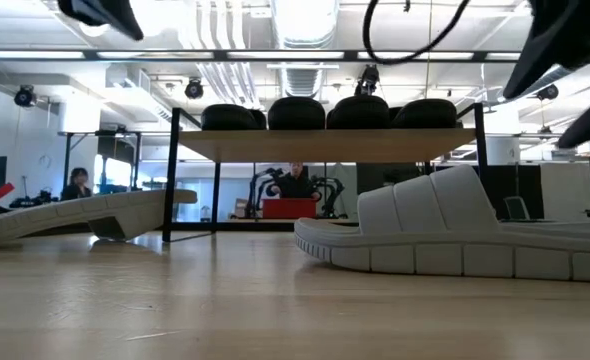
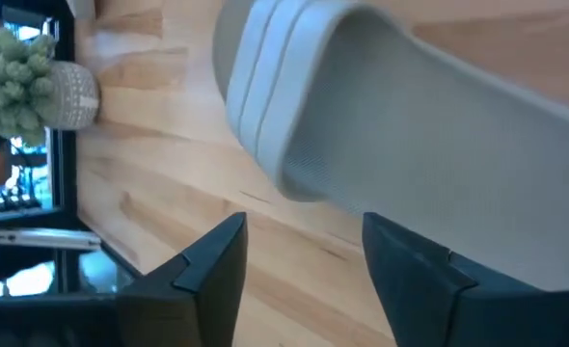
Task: Pick and place slides into the shelf
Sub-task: Put the right gray slipper under the shelf
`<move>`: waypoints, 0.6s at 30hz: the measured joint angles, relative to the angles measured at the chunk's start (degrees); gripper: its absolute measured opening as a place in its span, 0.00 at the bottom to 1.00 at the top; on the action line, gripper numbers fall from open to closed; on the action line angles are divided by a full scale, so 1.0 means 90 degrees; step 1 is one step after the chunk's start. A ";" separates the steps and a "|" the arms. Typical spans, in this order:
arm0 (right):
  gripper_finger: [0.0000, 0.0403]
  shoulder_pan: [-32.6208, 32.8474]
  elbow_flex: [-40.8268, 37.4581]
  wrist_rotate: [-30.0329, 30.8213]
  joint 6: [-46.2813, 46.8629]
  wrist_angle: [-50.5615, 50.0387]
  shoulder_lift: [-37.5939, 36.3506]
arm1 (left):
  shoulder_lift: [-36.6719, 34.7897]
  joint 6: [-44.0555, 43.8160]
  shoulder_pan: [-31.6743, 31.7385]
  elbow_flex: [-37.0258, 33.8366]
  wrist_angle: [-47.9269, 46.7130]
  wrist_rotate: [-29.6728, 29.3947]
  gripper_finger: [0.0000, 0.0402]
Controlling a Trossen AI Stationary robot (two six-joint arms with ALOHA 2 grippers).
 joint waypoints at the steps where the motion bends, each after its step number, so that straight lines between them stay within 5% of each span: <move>1: 0.50 -0.0035 0.0000 0.0002 0.0068 0.0132 0.0090 | -0.0063 0.0004 -0.0002 -0.0100 0.0009 0.0017 0.00; 13: 0.51 -0.0849 0.0845 0.0308 0.0084 0.0210 0.1436 | -0.0610 0.0186 -0.0002 -0.0913 0.0002 0.0217 0.00; 18: 0.33 -0.1073 0.1188 0.0471 0.0484 0.0237 0.1869 | -0.0882 0.0186 0.0000 -0.1070 -0.0115 0.0222 0.00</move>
